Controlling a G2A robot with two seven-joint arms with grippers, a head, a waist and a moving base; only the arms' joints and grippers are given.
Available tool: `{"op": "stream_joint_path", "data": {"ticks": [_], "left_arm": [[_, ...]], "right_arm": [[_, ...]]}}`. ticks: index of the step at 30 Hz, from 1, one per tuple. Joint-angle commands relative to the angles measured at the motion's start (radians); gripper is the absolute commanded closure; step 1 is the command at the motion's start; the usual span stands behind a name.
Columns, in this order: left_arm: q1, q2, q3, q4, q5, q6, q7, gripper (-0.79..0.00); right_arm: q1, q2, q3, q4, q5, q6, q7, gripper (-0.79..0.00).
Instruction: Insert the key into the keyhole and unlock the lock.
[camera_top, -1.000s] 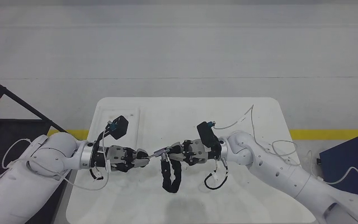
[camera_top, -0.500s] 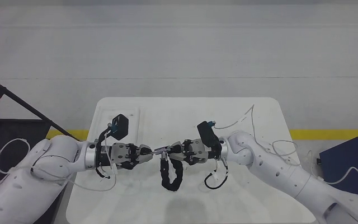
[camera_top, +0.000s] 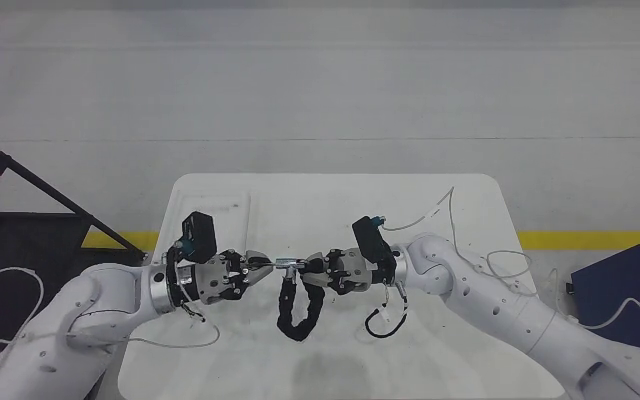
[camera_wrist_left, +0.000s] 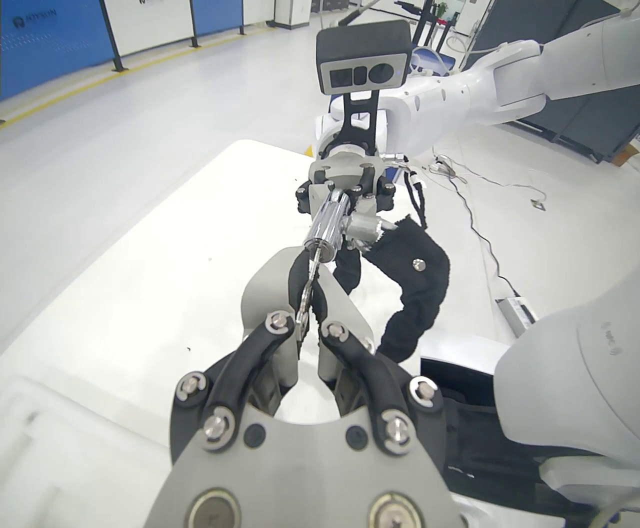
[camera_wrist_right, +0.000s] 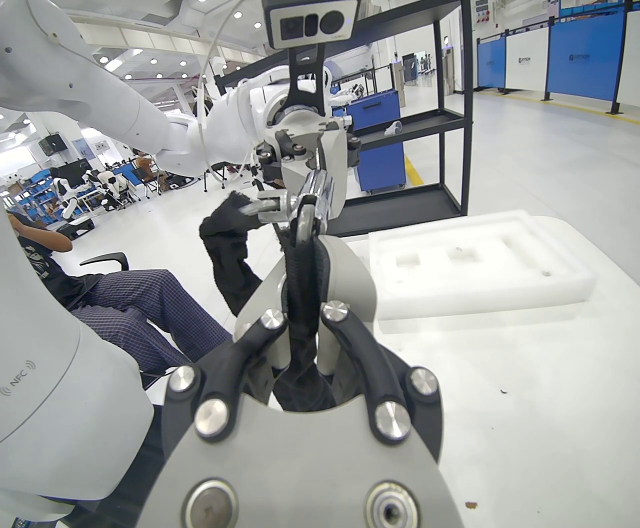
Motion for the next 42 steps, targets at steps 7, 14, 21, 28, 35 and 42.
{"op": "stream_joint_path", "data": {"ticks": [7,14,21,28,35,42], "left_arm": [[0.055,-0.020,-0.016,-0.008,0.247,0.034,0.212,0.000],[0.081,-0.038,-0.005,-0.011,0.457,0.098,0.391,0.000],[0.092,-0.054,0.011,0.003,0.622,0.170,0.567,0.000],[0.115,-0.069,0.034,0.021,0.882,0.332,0.799,0.000],[0.117,-0.081,0.052,0.055,1.020,0.451,0.864,0.000],[0.116,-0.096,0.072,0.075,1.244,0.693,0.895,0.000]], "right_arm": [[0.000,0.000,0.000,0.000,0.000,0.000,0.000,0.000],[0.000,0.000,0.000,0.000,0.000,0.000,0.000,0.000],[0.000,0.000,0.000,0.000,0.000,0.000,0.000,0.000],[0.000,0.000,0.000,0.000,0.000,0.000,0.000,0.000],[0.000,0.000,0.000,0.000,0.000,0.000,0.000,0.000],[0.000,0.000,0.000,0.000,0.000,0.000,0.000,0.000]]}}
